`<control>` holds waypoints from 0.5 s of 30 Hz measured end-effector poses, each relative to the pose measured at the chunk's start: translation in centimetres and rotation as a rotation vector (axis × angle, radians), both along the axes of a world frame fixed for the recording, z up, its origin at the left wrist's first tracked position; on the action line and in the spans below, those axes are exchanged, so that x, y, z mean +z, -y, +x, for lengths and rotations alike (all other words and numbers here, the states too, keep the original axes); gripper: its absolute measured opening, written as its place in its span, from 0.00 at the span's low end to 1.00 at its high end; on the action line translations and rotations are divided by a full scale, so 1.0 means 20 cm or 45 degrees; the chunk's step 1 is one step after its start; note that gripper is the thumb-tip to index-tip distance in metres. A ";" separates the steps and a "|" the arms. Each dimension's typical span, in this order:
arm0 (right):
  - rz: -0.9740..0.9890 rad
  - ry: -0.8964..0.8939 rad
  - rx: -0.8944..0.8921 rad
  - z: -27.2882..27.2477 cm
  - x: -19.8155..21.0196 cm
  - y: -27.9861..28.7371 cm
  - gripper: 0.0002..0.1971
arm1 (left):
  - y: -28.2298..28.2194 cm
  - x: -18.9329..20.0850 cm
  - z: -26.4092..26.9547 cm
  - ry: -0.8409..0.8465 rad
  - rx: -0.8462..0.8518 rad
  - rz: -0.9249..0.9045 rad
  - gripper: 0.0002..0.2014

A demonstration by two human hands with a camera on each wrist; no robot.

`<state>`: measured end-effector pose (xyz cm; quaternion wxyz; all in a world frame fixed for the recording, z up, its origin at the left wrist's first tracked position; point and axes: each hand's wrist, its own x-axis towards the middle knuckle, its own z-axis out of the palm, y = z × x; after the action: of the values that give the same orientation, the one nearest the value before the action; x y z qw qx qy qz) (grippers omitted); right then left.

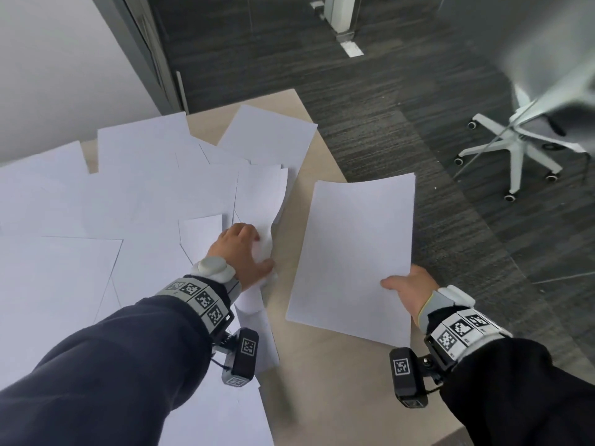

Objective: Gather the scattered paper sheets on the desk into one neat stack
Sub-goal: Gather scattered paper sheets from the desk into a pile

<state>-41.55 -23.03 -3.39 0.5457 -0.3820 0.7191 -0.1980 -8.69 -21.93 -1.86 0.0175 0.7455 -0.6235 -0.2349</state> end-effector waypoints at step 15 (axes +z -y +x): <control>0.039 0.145 0.018 0.06 0.01 -0.18 0.22 | -0.24 0.18 -0.31 -0.444 0.112 -0.177 0.10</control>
<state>-40.29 -19.46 -3.25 0.5928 -0.3669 0.6871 -0.2045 -14.89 -17.20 1.65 0.1869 0.7170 -0.5925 -0.3161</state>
